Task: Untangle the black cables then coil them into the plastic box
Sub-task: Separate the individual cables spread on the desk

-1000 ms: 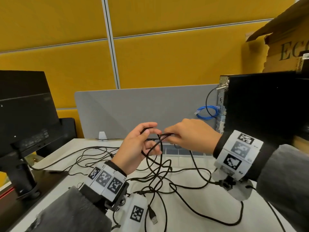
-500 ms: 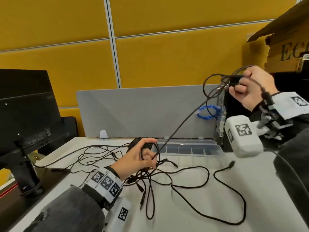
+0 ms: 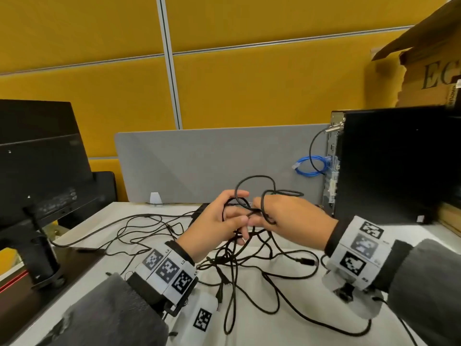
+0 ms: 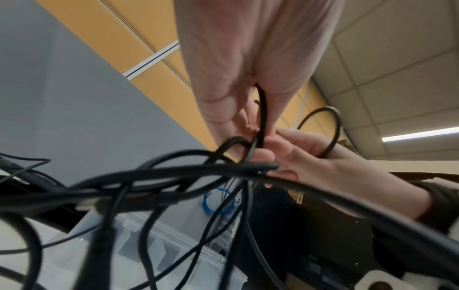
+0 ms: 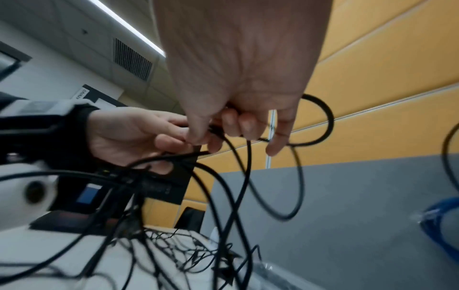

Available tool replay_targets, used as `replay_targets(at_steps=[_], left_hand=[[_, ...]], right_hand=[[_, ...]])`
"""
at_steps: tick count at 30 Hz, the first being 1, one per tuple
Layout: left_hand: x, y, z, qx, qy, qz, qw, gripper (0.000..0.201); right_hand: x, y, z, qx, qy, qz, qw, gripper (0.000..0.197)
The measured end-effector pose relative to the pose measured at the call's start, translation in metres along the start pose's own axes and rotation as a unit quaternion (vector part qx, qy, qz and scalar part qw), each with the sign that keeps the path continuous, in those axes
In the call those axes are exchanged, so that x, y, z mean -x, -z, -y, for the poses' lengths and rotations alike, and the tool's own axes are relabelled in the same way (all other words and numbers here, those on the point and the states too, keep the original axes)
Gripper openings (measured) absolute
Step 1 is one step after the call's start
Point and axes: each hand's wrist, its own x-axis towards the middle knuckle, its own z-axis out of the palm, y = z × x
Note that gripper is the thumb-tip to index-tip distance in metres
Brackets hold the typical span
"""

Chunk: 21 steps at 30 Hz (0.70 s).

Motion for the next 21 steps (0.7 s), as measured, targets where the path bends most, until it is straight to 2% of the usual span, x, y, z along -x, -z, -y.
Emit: replay_targets(at_steps=[3,5,7,8,10,11,14,17,18,19,21], left_hand=[[0.006,0.005,0.001,-0.003,-0.009,0.007,1.0,0.057],[0.008,0.008,0.006,-0.042,0.003,0.044,0.998,0.072],[0.01,0.01,0.011,-0.08,0.029,0.08,0.993,0.076],[0.011,0.011,0.013,-0.115,0.042,0.095,0.988,0.075],[0.014,0.014,0.022,-0.199,0.065,0.118,0.971,0.063],[0.014,0.016,0.028,-0.213,0.075,0.115,0.967,0.049],[0.015,0.017,0.041,-0.204,0.087,0.089,0.971,0.004],[0.016,0.012,0.045,-0.197,0.101,0.08,0.972,0.023],[0.017,0.011,0.046,-0.186,0.11,0.071,0.974,0.025],[0.017,0.011,0.048,-0.169,0.117,0.057,0.977,0.025],[0.016,0.008,0.051,-0.111,0.132,0.018,0.985,0.017]], right_hand=[[-0.002,0.014,-0.015,-0.11,-0.031,0.034,0.993,0.041],[0.0,0.025,-0.021,-0.181,-0.037,0.015,0.983,0.045],[0.003,0.036,-0.022,-0.256,-0.058,-0.022,0.965,0.042],[0.004,0.041,-0.024,-0.318,-0.084,-0.058,0.943,0.036],[0.006,0.053,-0.035,-0.446,-0.152,-0.164,0.867,0.024],[0.007,0.06,-0.042,-0.482,-0.18,-0.215,0.83,0.021],[0.009,0.073,-0.068,-0.513,-0.25,-0.318,0.757,0.025],[0.013,0.084,-0.086,-0.555,-0.31,-0.414,0.651,0.03],[0.014,0.089,-0.091,-0.555,-0.325,-0.431,0.633,0.032],[0.014,0.092,-0.096,-0.544,-0.338,-0.434,0.633,0.033],[0.011,0.092,-0.106,-0.512,-0.363,-0.393,0.672,0.034]])
